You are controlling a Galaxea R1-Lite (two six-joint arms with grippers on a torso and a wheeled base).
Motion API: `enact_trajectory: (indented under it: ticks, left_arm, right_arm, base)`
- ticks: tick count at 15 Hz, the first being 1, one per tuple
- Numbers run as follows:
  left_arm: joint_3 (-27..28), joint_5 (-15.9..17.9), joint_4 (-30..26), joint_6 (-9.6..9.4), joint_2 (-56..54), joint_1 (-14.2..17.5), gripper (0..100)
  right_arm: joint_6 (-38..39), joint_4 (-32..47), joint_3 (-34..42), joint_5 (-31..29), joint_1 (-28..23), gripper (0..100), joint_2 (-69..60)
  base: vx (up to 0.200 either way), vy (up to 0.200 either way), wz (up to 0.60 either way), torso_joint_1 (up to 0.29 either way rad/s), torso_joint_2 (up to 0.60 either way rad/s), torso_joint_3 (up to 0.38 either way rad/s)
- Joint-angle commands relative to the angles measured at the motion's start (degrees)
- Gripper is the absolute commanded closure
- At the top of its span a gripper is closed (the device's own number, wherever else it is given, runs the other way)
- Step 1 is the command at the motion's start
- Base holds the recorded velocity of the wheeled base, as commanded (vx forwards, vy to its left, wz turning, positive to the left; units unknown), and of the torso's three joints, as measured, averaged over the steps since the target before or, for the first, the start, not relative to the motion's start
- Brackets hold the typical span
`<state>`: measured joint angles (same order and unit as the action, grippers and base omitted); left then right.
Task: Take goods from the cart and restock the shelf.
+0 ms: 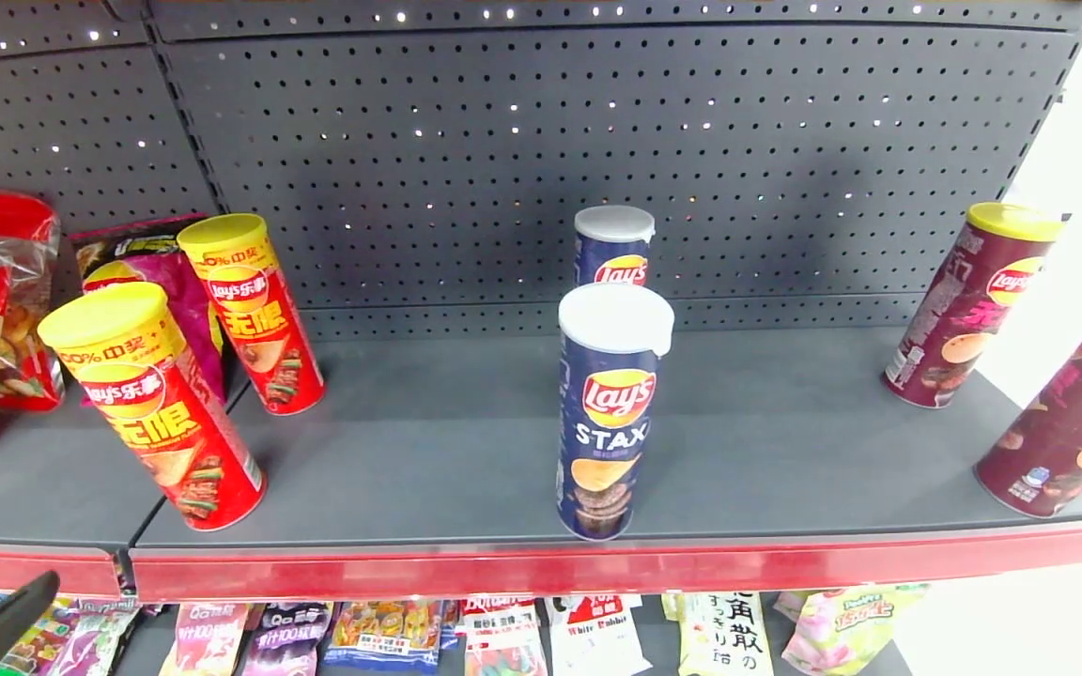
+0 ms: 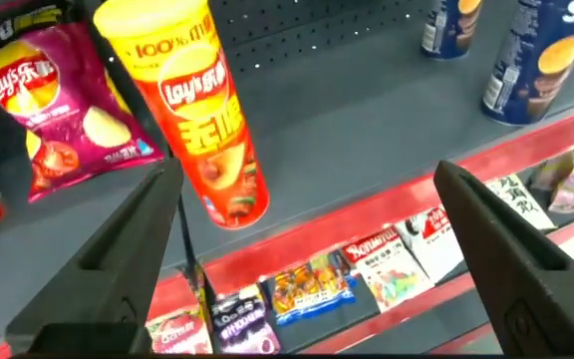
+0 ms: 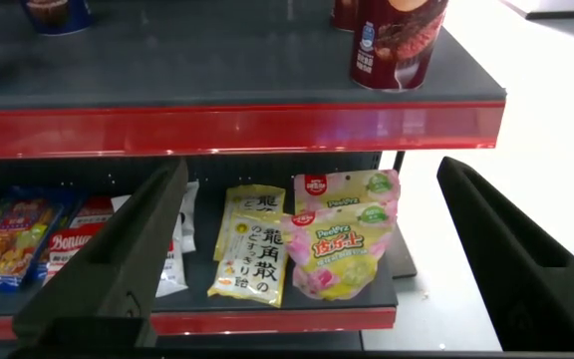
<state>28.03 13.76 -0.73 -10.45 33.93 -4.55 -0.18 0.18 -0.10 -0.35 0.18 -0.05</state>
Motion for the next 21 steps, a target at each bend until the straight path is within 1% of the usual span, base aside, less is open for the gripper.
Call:
enact_trajectory:
  ticks: [1,2,3,4,5,6,7,8,10,12,14,17,19,21]
  left_arm:
    - [4.8,0.4,0.0,-0.01,8.0,0.0,0]
    - [6.7,1.6,0.0,-0.01,11.0,-0.2,0]
    - [6.7,1.6,0.0,-0.01,11.0,-0.2,0]
    - [8.7,6.4,0.0,-0.01,14.5,-2.8,0]
    - [9.9,8.6,0.2,-0.01,18.0,-7.7,0]
    - [10.6,8.6,0.9,-0.01,20.1,-9.7,0]
    - [11.7,8.5,2.0,-0.01,22.9,-10.7,0]
    - [12.2,8.5,2.6,-0.01,24.2,-10.9,0]
    - [15.2,8.6,5.7,-0.01,30.9,-13.0,0]
    - [16.4,8.6,6.1,0.08,33.8,-14.5,0]
    - [16.1,8.5,5.9,0.16,35.1,-14.6,0]
    - [18.0,6.5,5.9,0.25,40.3,-15.3,0]
    - [20.8,5.7,6.0,0.43,45.1,-17.6,0]
    - [22.9,4.9,6.0,1.13,48.1,-20.2,0]
  right_arm:
    - [0.0,0.0,0.0,0.0,0.0,0,0.0]
    - [0.0,0.0,0.0,0.0,0.0,0,0.0]
    - [0.0,0.0,0.0,0.0,0.0,0,0.0]
    - [0.0,0.0,0.0,0.0,0.0,0,0.0]
    - [0.0,0.0,0.0,0.0,0.0,0,0.0]
    - [0.0,0.0,0.0,0.0,0.0,0,0.0]
    - [0.0,0.0,0.0,0.0,0.0,0,0.0]
    - [0.0,0.0,0.0,0.0,0.0,0,0.0]
    - [0.0,0.0,0.1,0.0,0.0,0,0.0]
    - [0.0,0.0,0.0,0.0,0.0,0,0.0]
    - [0.0,0.0,0.0,0.0,0.0,0,0.0]
    - [0.0,0.0,0.1,0.0,0.0,0,0.0]
    - [0.0,0.0,0.0,0.0,0.0,0,0.0]
    - [0.0,0.0,0.0,0.0,0.0,0,0.0]
  base:
    - [0.0,0.0,0.0,0.0,0.0,0.0]
    - [0.0,0.0,0.0,0.0,0.0,0.0]
    - [0.0,0.0,0.0,0.0,0.0,0.0]
    - [0.0,0.0,0.0,0.0,0.0,0.0]
    - [0.0,0.0,0.0,0.0,0.0,0.0]
    - [0.0,0.0,0.0,0.0,0.0,0.0]
    - [0.0,0.0,0.0,0.0,0.0,0.0]
    - [0.0,0.0,0.0,0.0,0.0,0.0]
    - [0.0,0.0,0.0,0.0,0.0,0.0]
    - [0.0,0.0,0.0,0.0,0.0,0.0]
    - [0.0,0.0,0.0,0.0,0.0,0.0]
    - [0.0,0.0,0.0,0.0,0.0,0.0]
    - [0.0,0.0,0.0,0.0,0.0,0.0]
    - [0.0,0.0,0.0,0.0,0.0,0.0]
